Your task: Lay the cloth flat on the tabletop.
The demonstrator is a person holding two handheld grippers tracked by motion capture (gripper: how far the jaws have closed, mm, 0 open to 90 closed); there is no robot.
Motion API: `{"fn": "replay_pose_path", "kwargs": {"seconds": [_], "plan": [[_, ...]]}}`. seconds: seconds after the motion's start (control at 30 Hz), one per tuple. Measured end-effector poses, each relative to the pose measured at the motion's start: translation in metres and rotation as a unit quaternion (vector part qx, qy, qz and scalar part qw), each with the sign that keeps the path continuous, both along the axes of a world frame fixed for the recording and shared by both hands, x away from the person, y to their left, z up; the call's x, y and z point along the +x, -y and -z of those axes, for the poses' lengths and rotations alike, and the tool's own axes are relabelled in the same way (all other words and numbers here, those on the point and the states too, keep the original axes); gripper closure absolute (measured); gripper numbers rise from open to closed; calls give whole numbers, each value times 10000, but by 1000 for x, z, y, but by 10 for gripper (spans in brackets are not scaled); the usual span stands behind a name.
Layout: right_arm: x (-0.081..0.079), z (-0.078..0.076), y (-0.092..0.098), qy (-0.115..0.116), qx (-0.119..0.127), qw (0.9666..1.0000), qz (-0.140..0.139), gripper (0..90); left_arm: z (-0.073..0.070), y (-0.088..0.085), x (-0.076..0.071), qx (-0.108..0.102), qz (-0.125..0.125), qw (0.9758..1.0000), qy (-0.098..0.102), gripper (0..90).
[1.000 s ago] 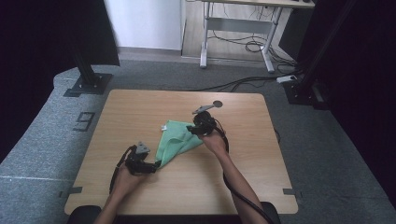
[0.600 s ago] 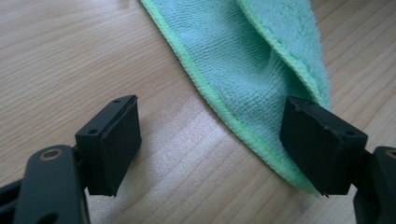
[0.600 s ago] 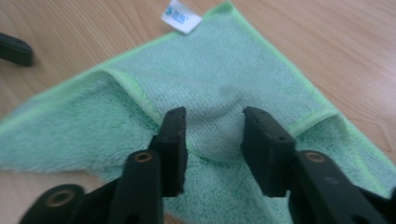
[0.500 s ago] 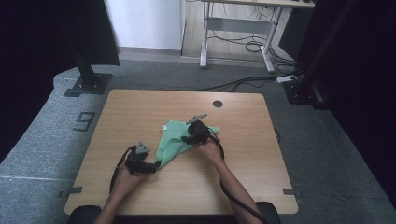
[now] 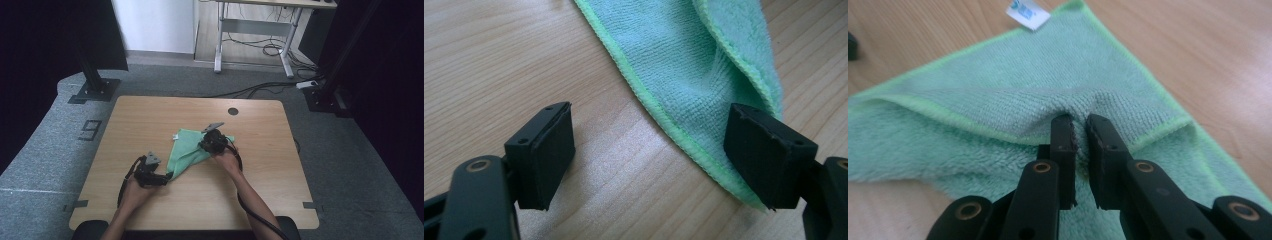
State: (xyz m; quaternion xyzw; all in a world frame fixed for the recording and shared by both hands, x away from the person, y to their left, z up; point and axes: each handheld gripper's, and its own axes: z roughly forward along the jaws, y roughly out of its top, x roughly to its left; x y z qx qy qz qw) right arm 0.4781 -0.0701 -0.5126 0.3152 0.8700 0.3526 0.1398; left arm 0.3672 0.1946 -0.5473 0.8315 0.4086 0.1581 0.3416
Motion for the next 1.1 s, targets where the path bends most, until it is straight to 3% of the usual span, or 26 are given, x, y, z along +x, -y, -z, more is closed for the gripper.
{"fn": "replay_pose_path", "kwargs": {"seconds": [0.3, 0.5, 0.73, 0.93, 1.0, 1.1], "plan": [[-25, -34, 16, -97, 100, 9996, -257, 807, 0, 0, 0, 9, -4, 10000, -2, 200], [-45, -39, 37, -146, 139, 9995, -254, 805, 0, 0, 0, 9, -1, 10000, -2, 200], [-75, -33, 71, -275, 302, 9990, -157, 804, 0, 0, 0, 4, -5, 10000, 0, 200], [-102, -11, 98, -551, 469, 9974, -67, 786, 0, 1, -1, 0, 10, 10000, -12, 194], [-112, -4, 106, -663, 484, 9966, -21, 729, 0, 2, -2, -14, 95, 10000, -25, 183], [-122, -2, 115, -576, 307, 9978, 123, 595, -4, 3, -2, 51, 88, 9999, 21, 204]]}}
